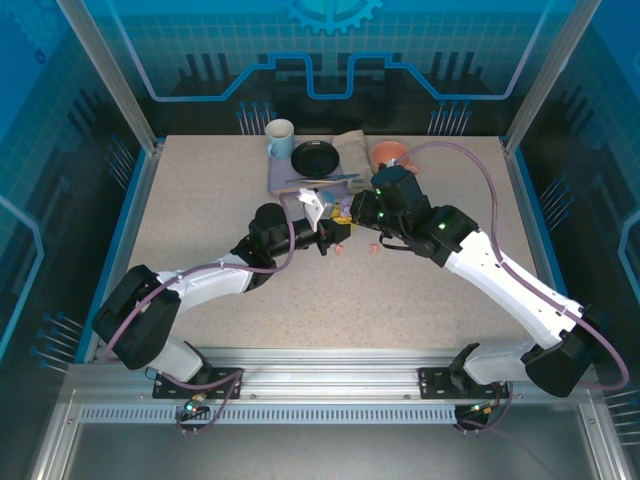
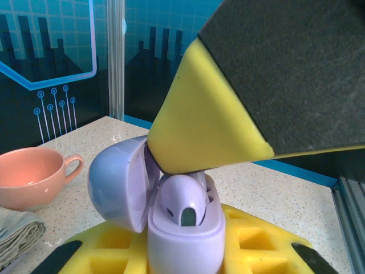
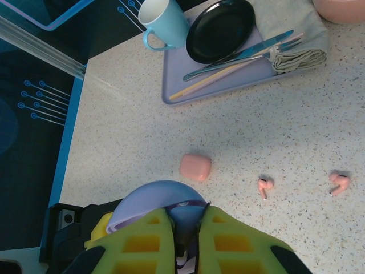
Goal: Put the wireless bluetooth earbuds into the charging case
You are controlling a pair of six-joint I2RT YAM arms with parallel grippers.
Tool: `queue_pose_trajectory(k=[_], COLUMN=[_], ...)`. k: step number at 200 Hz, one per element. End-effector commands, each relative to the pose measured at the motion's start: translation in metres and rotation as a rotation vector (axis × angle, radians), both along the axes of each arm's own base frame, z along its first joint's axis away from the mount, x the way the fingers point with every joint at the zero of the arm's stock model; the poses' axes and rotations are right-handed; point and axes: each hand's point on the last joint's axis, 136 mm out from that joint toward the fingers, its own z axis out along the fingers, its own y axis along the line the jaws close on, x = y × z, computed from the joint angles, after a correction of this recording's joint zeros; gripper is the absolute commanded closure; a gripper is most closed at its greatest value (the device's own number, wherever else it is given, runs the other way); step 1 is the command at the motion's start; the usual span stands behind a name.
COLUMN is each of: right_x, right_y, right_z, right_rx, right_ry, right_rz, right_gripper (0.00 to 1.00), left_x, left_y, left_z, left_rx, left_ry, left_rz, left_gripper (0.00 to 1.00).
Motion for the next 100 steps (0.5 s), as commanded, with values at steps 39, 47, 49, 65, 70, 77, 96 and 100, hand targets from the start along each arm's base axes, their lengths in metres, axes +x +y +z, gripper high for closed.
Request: queue_pose_trajectory(k=[39, 47, 49, 65, 70, 77, 96, 100], right_x=[-0.009, -0.011, -0.011, -0.012, -0.012, -0.013, -0.013, -0.012], right_y=[0.019, 0.021, 0.021, 0.022, 0.022, 0.022, 0.023, 0.023], right_z=[-0.006, -0.007, -0.008, -0.012, -0.012, -0.012, -0.007, -0.006], right_rx=[-0.076, -0.091, -0.094, -0.11, -0.109, -0.109, -0.102, -0.103], right_ry=[-0.007, -0.003, -0.002, 0.009, 0.011, 0.013, 0.006, 0.004], right_rz=[0.106, 0.118, 0.12, 0.126, 0.127, 0.13, 0.132, 0.133], right_gripper=[0.89, 0.89, 0.89, 0.87, 0.87, 0.86, 0.79, 0.77], left_x=[-0.001, -0.001, -0.001, -0.001, -0.001, -0.001, -0.002, -0.002], left_y=[-0.005, -0.005, -0.005, -0.005, -0.005, -0.004, -0.004, -0.004], left_z=[0.031, 0.032, 0.032, 0.032, 0.032, 0.032, 0.032, 0.033], left_rx=[-0.048, -0.05, -0.049, -0.05, -0.05, -0.051, -0.052, -0.053], left_ry=[-0.09, -0.092, -0.092, -0.092, -0.092, -0.094, -0.096, -0.096], left_rz=[-0.014, -0.015, -0.014, -0.013, -0.012, -0.012, -0.012, -0.011], left_gripper=[1.0, 1.0, 1.0, 1.0, 1.0, 1.0, 1.0, 1.0])
